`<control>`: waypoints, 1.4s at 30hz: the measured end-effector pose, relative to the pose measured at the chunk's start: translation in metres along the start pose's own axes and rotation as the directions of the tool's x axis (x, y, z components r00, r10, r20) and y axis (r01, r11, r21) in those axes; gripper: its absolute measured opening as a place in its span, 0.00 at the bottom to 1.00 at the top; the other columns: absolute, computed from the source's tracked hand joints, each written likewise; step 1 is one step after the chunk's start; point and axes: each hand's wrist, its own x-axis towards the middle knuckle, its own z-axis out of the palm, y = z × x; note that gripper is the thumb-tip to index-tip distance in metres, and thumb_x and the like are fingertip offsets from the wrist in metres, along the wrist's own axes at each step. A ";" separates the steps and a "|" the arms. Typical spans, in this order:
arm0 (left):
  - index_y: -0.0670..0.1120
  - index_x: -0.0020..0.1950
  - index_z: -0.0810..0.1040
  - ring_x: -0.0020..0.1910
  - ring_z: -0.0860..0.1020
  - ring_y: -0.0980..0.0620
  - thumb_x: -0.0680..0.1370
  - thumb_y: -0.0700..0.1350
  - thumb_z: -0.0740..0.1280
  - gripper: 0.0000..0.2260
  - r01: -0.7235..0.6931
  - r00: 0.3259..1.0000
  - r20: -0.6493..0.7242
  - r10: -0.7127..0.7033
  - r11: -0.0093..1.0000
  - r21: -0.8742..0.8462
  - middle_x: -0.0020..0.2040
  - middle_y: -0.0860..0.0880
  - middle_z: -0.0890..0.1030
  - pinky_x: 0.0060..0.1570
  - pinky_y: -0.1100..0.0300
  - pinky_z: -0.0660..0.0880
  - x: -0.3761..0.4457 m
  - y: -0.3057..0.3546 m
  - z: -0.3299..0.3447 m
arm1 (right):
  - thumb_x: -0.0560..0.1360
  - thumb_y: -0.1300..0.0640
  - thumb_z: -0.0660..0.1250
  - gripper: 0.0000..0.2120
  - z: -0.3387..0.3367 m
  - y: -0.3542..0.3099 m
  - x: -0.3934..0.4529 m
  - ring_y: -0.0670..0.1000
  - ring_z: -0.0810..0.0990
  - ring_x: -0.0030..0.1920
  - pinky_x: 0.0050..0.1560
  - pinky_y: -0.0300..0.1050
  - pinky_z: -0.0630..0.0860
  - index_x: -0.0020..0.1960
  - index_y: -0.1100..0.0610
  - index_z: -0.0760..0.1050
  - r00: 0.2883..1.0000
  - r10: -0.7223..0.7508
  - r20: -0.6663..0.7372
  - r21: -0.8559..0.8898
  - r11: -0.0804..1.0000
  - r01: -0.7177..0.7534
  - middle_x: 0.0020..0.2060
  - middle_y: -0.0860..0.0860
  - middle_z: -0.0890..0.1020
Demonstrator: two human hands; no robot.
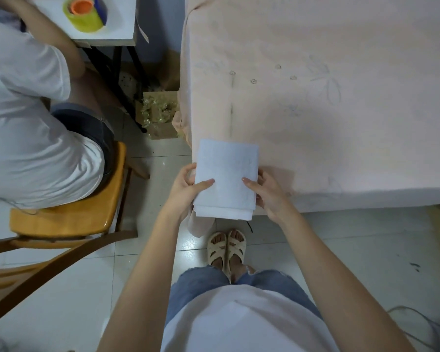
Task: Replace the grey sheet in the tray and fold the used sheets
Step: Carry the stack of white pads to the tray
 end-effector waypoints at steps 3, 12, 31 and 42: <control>0.48 0.64 0.71 0.50 0.83 0.48 0.72 0.34 0.72 0.24 -0.004 0.996 0.084 0.002 1.000 0.023 0.52 0.45 0.84 0.41 0.57 0.80 -0.002 -0.004 0.001 | 0.72 0.57 0.72 0.12 -0.006 0.007 -0.010 0.45 0.84 0.45 0.40 0.41 0.80 0.54 0.50 0.75 1.000 -0.005 -0.026 0.018 1.000 0.006 0.46 0.44 0.84; 0.47 0.56 0.74 0.50 0.83 0.45 0.70 0.37 0.74 0.17 0.046 0.974 0.214 -0.081 0.985 0.165 0.54 0.44 0.83 0.41 0.56 0.79 0.007 -0.020 0.035 | 0.71 0.59 0.73 0.15 -0.039 0.019 -0.040 0.46 0.83 0.48 0.43 0.39 0.80 0.55 0.52 0.75 0.985 -0.059 -0.161 0.069 0.995 0.071 0.52 0.49 0.82; 0.45 0.59 0.76 0.49 0.83 0.44 0.70 0.37 0.74 0.19 -0.004 0.814 0.535 -0.226 0.919 0.395 0.53 0.46 0.83 0.42 0.54 0.80 0.006 -0.074 0.238 | 0.70 0.60 0.73 0.10 -0.186 0.044 -0.131 0.53 0.84 0.49 0.42 0.42 0.80 0.51 0.55 0.80 0.791 -0.046 -0.611 0.326 0.895 0.304 0.47 0.50 0.86; 0.49 0.55 0.79 0.51 0.82 0.43 0.72 0.37 0.72 0.14 -0.088 0.750 0.607 -0.264 0.869 0.487 0.53 0.45 0.83 0.48 0.47 0.79 -0.026 -0.121 0.369 | 0.73 0.61 0.71 0.15 -0.295 0.044 -0.192 0.52 0.84 0.50 0.44 0.45 0.80 0.59 0.55 0.75 0.756 -0.056 -0.652 0.383 0.837 0.392 0.52 0.53 0.83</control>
